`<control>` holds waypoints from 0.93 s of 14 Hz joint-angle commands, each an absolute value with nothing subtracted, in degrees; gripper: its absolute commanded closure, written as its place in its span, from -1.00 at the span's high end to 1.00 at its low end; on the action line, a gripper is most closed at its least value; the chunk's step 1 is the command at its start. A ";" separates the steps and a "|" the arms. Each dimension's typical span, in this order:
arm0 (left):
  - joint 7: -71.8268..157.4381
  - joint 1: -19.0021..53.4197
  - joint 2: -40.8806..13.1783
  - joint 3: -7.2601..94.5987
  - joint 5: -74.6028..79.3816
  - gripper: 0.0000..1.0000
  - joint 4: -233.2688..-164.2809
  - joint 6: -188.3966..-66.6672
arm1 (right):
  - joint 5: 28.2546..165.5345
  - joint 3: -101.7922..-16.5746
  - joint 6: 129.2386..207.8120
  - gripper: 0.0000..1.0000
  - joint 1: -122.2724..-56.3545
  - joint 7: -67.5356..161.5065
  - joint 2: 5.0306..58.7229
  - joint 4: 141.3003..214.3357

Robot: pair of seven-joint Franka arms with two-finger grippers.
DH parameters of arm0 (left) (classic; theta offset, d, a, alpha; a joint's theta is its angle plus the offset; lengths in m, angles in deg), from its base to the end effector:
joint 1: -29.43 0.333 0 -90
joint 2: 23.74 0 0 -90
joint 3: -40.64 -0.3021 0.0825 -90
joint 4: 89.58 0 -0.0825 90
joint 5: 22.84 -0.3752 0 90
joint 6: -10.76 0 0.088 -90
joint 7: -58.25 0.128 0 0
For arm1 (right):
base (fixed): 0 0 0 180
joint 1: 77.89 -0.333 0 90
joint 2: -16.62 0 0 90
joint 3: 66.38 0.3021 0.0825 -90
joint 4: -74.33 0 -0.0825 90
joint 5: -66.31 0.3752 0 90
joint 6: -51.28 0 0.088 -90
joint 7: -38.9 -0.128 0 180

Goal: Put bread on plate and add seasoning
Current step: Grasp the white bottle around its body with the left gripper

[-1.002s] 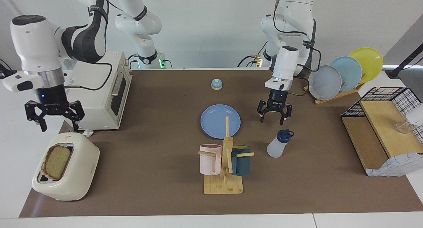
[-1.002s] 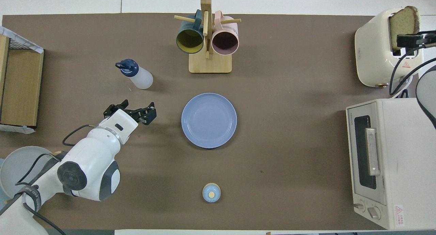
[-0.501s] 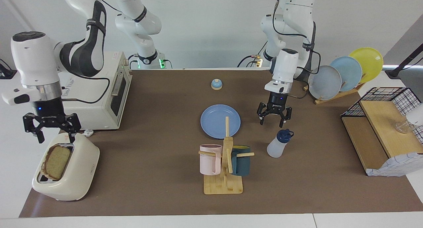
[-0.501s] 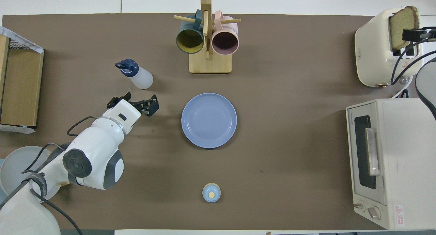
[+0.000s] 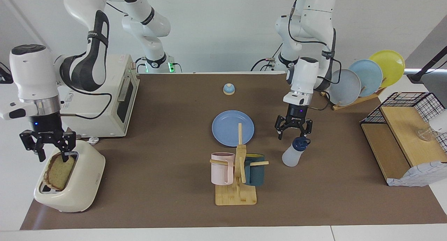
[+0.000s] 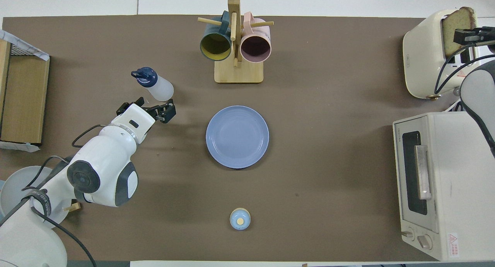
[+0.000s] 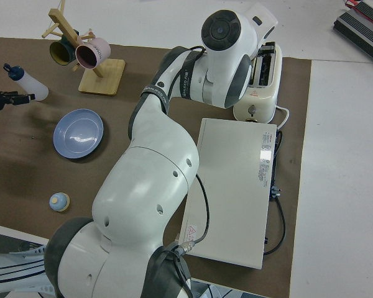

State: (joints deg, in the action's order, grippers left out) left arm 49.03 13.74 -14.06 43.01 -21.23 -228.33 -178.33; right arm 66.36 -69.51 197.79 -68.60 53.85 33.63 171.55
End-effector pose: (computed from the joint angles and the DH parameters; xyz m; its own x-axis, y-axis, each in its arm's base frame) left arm 0.5229 -0.1672 0.3007 0.7674 -0.0478 0.6394 -0.1657 -0.9781 0.1257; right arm 0.6707 -0.1440 0.4580 0.8545 0.0857 0.5124 0.0076 -0.9883 0.1525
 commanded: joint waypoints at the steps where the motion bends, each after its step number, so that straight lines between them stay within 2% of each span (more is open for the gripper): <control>1: 49.11 8.88 -10.82 38.12 -20.37 1.00 -223.62 -176.01 | 67.10 -69.11 197.62 0.04 -68.22 54.54 34.29 170.05; 2: 49.02 4.42 -9.95 33.66 -20.29 1.00 -223.35 -175.92 | 67.18 -69.11 197.53 -0.42 -68.31 54.63 34.64 169.35; 3: 49.02 0.37 -9.07 29.09 -20.20 1.00 -223.09 -176.09 | 67.01 -69.11 197.53 -0.97 -68.31 54.63 34.81 169.34; 6: 48.67 -10.01 -7.57 19.30 -16.53 1.00 -221.94 -176.18 | 66.92 -69.02 197.44 -1.00 -68.22 56.73 34.73 169.08; 8: 48.58 -11.79 -7.04 17.79 -15.80 1.00 -221.41 -176.88 | 66.75 -69.02 196.39 -1.00 -68.31 57.00 34.64 168.46; 9: 48.41 -11.88 -6.43 17.79 -14.41 1.00 -221.06 -177.23 | 66.14 -68.93 194.04 -1.00 -68.40 57.00 34.38 166.89; 13: 48.40 -13.03 -3.35 17.61 -10.54 1.00 -219.92 -181.97 | 62.53 -68.06 175.86 -1.00 -70.32 57.09 32.37 156.96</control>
State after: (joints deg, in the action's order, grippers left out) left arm 48.87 -11.48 -5.66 19.04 -12.52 -221.37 -179.34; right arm 64.03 -68.78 182.48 -69.42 56.27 33.39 161.31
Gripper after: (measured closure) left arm 0.000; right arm 0.943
